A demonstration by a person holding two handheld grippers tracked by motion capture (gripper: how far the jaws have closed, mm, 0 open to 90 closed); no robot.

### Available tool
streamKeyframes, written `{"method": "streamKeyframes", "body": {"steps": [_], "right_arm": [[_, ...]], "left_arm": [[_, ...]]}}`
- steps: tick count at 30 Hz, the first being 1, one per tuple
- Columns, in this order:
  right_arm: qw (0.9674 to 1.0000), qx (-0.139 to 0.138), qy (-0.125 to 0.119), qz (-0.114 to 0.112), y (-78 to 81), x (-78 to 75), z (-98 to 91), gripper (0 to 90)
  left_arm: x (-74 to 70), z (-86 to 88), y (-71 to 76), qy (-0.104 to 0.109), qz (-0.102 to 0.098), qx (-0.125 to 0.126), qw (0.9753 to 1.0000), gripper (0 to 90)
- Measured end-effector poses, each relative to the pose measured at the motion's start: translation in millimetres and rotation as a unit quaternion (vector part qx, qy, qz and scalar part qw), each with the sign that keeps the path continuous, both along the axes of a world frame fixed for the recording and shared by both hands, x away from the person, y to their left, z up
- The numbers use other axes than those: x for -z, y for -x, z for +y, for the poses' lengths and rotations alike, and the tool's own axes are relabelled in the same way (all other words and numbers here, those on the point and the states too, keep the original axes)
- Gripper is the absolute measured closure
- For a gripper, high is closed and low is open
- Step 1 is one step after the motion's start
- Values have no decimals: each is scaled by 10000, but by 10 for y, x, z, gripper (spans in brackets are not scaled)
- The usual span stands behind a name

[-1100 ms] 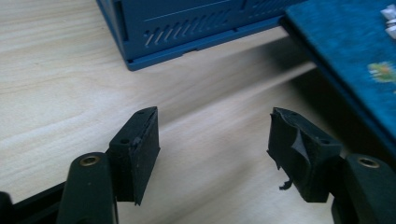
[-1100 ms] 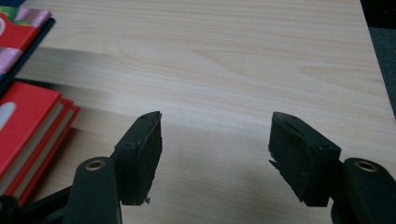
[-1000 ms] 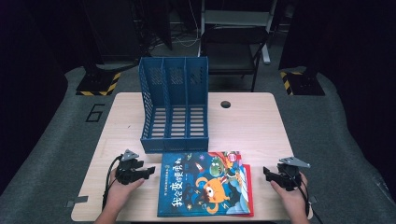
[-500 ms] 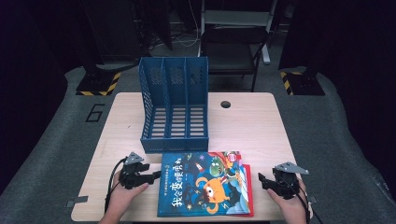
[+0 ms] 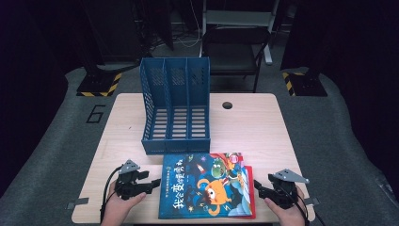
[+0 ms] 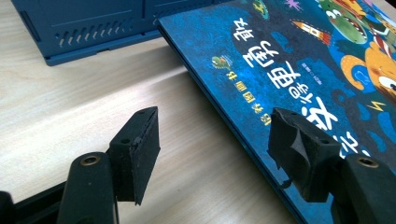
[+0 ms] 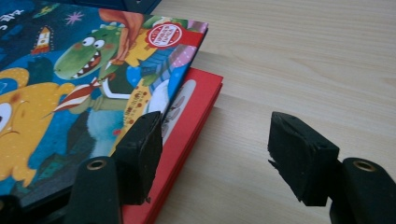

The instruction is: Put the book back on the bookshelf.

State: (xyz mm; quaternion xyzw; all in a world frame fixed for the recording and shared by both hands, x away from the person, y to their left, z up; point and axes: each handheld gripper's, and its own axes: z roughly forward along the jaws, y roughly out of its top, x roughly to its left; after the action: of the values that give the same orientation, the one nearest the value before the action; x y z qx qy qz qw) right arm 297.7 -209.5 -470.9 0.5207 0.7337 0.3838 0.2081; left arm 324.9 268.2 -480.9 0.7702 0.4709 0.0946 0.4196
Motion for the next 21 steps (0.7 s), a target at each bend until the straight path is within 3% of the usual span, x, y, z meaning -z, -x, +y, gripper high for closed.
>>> {"method": "streamKeyframes", "body": {"steps": [2, 8, 10, 21], "right_arm": [[10000, 12, -58, -18, 20, -12, 37, 342], [9998, -171, 37, 0, -2, 8, 98, 335], [9998, -169, -62, 38, -7, 20, 118, 333], [9974, -708, 12, 138, -4, 72, 285, 334]], "left_arm": [[-5, -13, 10, 29, 110, 106, 9999, 338], [15, -89, 16, -31, 77, 223, 9997, 325], [25, -118, 17, -73, 84, 294, 9995, 324], [77, -263, 36, -156, 141, 543, 9983, 321]]}}
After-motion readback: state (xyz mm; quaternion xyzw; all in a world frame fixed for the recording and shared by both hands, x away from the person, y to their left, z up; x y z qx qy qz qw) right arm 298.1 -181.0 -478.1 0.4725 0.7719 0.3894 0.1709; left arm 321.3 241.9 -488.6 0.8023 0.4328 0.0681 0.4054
